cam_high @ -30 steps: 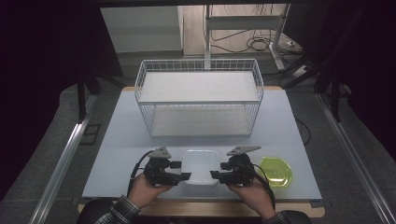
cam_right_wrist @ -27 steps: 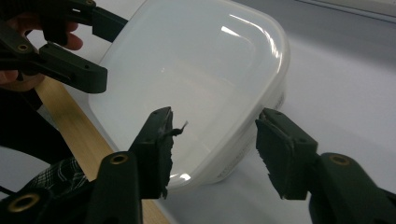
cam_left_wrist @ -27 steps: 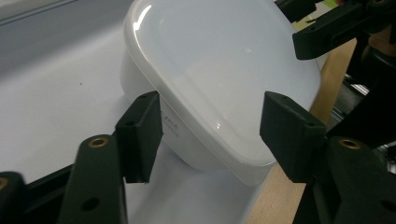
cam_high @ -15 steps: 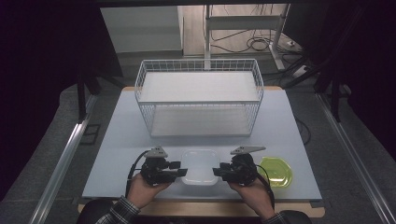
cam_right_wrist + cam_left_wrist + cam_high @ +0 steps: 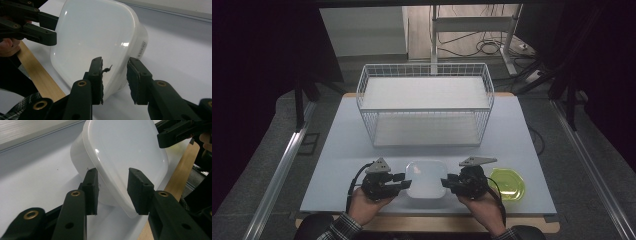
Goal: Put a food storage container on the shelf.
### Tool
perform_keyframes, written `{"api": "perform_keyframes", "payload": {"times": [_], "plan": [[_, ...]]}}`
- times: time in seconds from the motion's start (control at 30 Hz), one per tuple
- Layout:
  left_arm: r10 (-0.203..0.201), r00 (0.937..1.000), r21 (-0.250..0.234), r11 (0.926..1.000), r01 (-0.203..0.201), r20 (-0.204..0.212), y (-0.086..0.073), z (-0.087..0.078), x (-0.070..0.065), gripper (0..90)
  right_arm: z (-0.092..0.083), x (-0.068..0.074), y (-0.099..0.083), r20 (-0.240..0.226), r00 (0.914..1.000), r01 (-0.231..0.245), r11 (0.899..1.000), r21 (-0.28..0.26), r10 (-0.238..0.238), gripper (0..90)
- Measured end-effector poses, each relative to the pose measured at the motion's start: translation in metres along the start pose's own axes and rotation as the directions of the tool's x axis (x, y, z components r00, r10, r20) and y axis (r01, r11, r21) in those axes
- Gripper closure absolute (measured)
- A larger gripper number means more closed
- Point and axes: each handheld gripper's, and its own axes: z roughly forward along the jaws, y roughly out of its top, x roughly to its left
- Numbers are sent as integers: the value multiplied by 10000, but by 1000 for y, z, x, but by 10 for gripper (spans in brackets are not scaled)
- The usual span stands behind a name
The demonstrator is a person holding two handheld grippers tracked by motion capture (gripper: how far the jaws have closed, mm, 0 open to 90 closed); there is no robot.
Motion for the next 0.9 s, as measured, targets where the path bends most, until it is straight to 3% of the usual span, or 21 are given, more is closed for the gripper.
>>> {"api": "perform_keyframes", "payload": {"times": [0.13, 0.27, 0.47, 0.57, 0.6, 0.67, 0.8, 0.9], "plan": [[55, 10000, -17, 10000, -55, -46, 0, 0, -1, 622, 2, -3, 0, -173, 9998, -99, 9999, 27, 99, 615], [9, 10000, -9, 10000, -9, -64, -1, 0, -1, 623, 2, -4, 0, -276, 9993, -267, 9996, 58, 269, 638], [-369, 9993, 130, 9992, 369, -11, 0, -4, 1, 661, -2, 4, 0, 53, 10000, -53, 9999, -138, 54, 696], [-284, 9991, 121, 9995, 288, -325, 0, -6, 2, 776, -4, 5, 0, 148, 9999, -24, 9994, -353, 29, 779], [-84, 9983, 140, 9999, 92, -579, 0, -4, 2, 778, -4, 5, 0, 160, 9998, 144, 9991, -393, -137, 779], [-256, 9983, 93, 9996, 261, -519, 1, -3, 3, 777, -2, 8, 1, 477, 9983, 342, 9986, -397, -323, 778], [-342, 9982, -12, 9994, 342, -501, 2, -2, 4, 777, -1, 4, 1, 442, 9988, 246, 9986, -467, -225, 778], [-340, 9975, -5, 9994, 340, -627, 1, 0, 4, 776, -2, 6, 1, 544, 9977, 434, 9973, -588, -402, 779]]}}
